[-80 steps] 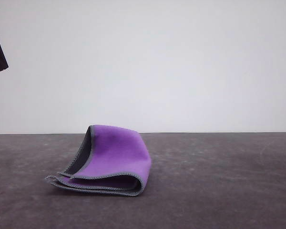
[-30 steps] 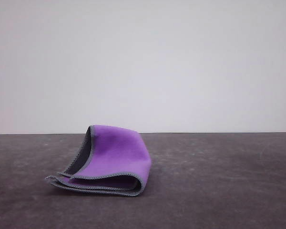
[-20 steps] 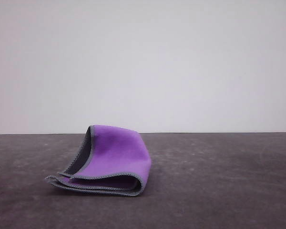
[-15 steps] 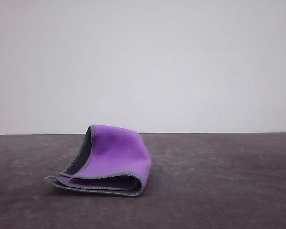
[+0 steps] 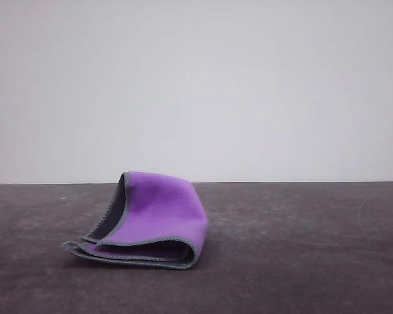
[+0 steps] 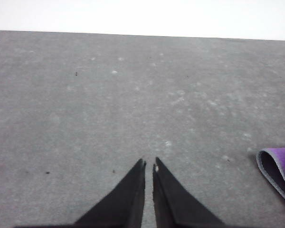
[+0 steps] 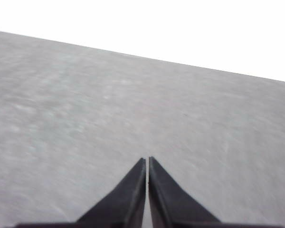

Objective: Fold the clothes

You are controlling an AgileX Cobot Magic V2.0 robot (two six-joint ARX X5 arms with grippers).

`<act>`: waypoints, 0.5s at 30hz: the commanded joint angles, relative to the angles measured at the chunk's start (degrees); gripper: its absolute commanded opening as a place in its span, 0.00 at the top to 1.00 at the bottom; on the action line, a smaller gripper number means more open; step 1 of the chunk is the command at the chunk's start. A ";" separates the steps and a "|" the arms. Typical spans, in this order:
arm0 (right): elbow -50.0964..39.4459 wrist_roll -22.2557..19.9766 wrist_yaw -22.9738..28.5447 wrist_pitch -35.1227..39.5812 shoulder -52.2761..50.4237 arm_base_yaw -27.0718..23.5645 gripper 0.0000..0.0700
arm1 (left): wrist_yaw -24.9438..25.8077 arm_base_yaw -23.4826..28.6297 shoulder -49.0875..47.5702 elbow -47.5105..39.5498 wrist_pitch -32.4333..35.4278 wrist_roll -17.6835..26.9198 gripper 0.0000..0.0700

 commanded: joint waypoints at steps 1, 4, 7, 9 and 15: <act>-2.32 0.44 0.56 0.57 -3.85 0.02 0.99 | -0.22 0.09 -0.04 -1.14 -0.46 -0.29 0.97; -6.37 1.38 1.33 0.57 -8.24 0.13 0.99 | -0.22 0.09 -0.04 -1.14 -0.46 -0.31 0.97; -9.77 2.68 1.46 0.57 -10.76 0.13 0.99 | -0.22 0.09 -0.04 -1.14 -0.46 -0.31 0.97; -11.35 3.07 1.46 0.60 -11.38 0.13 0.99 | -0.22 0.09 -0.04 -1.14 -0.45 -0.29 0.97; -13.08 4.43 1.57 1.06 -11.37 0.13 0.99 | -0.22 0.09 -0.04 -1.14 -0.46 -0.31 0.97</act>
